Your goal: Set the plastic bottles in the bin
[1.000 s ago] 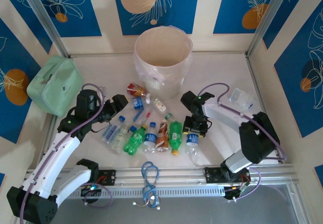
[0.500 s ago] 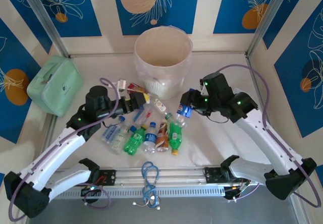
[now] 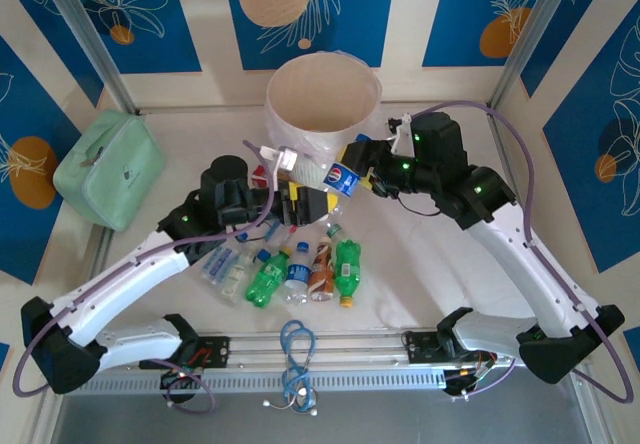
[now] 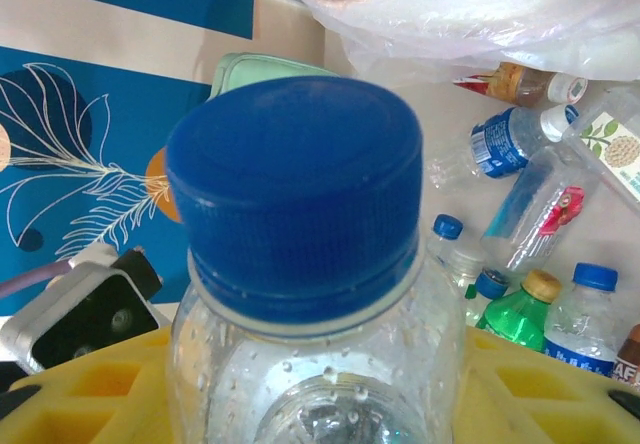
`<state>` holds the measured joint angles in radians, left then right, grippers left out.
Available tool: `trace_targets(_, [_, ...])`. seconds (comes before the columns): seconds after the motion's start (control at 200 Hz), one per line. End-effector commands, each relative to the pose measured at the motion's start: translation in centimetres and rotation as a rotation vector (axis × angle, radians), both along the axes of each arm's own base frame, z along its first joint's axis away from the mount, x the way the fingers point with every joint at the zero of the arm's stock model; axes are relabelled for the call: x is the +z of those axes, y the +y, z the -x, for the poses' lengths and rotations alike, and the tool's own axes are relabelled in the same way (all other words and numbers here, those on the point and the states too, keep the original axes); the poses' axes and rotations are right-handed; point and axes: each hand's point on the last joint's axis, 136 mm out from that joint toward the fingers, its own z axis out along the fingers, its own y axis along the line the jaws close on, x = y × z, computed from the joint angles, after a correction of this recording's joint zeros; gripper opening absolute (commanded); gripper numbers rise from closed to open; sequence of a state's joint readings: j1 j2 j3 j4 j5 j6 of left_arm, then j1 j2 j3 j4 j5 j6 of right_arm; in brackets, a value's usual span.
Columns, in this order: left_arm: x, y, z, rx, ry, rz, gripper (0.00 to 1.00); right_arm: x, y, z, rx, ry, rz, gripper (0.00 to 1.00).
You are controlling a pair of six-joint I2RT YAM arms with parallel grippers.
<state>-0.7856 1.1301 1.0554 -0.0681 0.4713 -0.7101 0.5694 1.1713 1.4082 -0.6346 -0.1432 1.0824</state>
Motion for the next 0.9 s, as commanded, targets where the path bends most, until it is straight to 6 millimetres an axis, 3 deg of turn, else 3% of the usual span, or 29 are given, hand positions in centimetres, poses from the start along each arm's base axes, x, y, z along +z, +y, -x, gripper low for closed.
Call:
trace_targets(0.0, [1.8,-1.1,1.1,-0.066,-0.09,0.003,0.94,2.1,0.9,0.2,0.035,-0.024,-0.067,0.54])
trace_targets(0.18, [1.2,-1.2,0.7,-0.05,-0.108,-0.033,0.85,1.9,1.3,0.2,0.045,-0.009,-0.074,0.54])
trace_targets(0.405, [1.5,-1.0,0.5,-0.032,-0.143,-0.043,0.67,1.5,1.0,0.1,0.034,-0.004,-0.069,0.55])
trace_targets(0.58, [1.3,-0.8,0.3,-0.02,-0.149,-0.056,0.62,1.7,0.9,0.1,0.031,-0.007,-0.073,0.56])
trace_targets(0.76, [1.5,-0.2,-0.2,0.021,-0.175,-0.076,0.59,1.7,0.1,0.2,0.004,-0.019,-0.051,0.66])
trace_targets(0.895, [2.2,0.1,-0.9,0.051,-0.209,-0.112,0.59,1.1,-2.8,0.3,-0.09,-0.028,0.003,0.84])
